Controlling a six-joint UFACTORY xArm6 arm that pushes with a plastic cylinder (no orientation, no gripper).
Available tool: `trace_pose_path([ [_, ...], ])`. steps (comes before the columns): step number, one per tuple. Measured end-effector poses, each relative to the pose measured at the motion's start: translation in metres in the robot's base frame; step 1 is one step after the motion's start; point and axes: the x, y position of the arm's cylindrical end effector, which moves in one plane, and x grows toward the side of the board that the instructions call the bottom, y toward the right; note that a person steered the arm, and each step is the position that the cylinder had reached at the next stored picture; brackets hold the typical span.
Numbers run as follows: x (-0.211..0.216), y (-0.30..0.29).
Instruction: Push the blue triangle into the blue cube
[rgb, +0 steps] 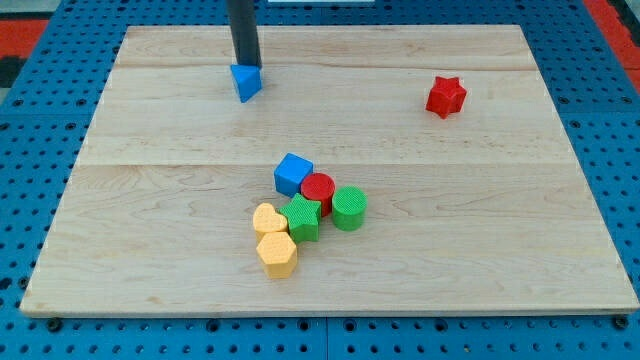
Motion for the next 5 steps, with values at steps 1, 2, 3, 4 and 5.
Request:
trace_pose_path([
  [1,0.074,0.023],
  [2,0.042,0.023],
  [3,-0.003,0.036],
  [4,0.013,-0.045],
  [5,0.086,0.008],
])
